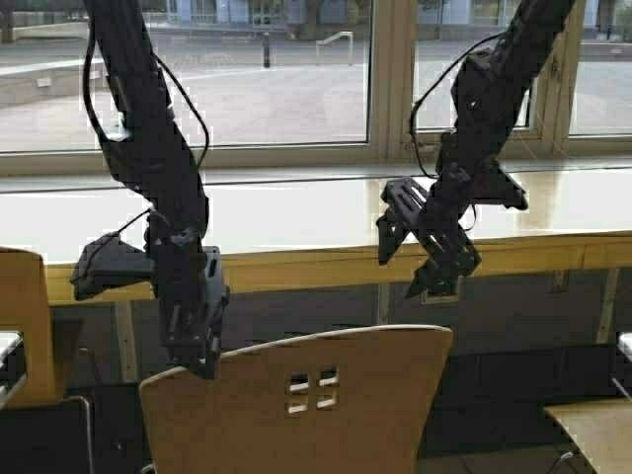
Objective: Push the chairs under the table
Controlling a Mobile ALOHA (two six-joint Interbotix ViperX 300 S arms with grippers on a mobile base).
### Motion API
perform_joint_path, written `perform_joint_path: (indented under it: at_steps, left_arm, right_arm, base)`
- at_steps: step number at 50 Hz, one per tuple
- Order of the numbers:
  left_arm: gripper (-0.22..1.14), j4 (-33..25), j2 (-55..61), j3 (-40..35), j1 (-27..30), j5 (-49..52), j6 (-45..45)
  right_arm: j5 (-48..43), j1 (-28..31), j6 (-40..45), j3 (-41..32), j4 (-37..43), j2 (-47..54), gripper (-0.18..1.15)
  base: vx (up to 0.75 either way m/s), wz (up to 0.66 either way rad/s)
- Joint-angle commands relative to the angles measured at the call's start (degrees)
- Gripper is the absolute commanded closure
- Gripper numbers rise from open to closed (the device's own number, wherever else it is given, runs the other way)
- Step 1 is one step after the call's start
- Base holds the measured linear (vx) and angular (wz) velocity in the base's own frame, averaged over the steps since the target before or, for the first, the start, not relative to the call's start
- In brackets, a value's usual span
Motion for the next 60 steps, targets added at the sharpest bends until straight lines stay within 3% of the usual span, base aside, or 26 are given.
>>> perform_joint_path:
  at_steps: [1,60]
  left_arm:
    - [0.02,-0.1,0.4,-1.8,0.5,-0.2,-0.1]
    - [0.02,1.2,14.7,-15.7,1.9,1.2,0.0]
  right_arm:
    - [0.1,0.0,0.0,-1.0,0.1,-0.1,0.04]
    - [2.9,-1.6,0.1,2.3,1.7,2.5,0.04]
  base:
    - [0.02,0.02]
    - [0.02,0.01]
